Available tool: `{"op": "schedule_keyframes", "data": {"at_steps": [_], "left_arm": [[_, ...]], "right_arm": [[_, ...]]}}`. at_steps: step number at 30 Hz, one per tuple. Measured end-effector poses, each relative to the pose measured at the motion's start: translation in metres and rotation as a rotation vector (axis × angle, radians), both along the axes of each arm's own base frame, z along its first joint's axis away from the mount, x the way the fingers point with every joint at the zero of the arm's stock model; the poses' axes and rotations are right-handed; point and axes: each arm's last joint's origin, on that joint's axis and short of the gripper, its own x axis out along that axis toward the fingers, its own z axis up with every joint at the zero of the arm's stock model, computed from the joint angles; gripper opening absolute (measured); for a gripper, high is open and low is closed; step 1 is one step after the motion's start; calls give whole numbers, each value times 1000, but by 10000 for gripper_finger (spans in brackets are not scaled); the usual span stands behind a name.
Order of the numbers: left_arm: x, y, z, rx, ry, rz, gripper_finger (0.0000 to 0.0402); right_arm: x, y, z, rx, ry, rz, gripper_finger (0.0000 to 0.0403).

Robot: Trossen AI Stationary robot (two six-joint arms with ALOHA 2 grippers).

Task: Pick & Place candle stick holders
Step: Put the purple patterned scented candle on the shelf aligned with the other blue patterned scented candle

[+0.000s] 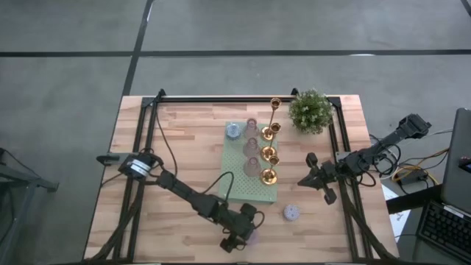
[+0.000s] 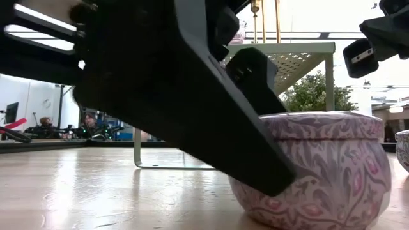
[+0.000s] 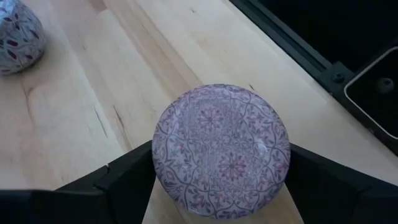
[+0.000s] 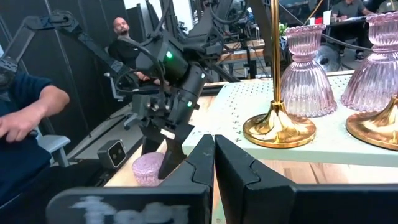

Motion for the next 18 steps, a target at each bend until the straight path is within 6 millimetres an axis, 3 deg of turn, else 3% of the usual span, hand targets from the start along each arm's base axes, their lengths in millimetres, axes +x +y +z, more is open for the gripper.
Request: {"op": "schedule_keyframes", "data": {"at_steps": [18], "left_arm": [[2, 0, -1, -27, -3, 7, 307]], "right_arm": [[0, -1, -3, 8, 37, -26, 8]]}}
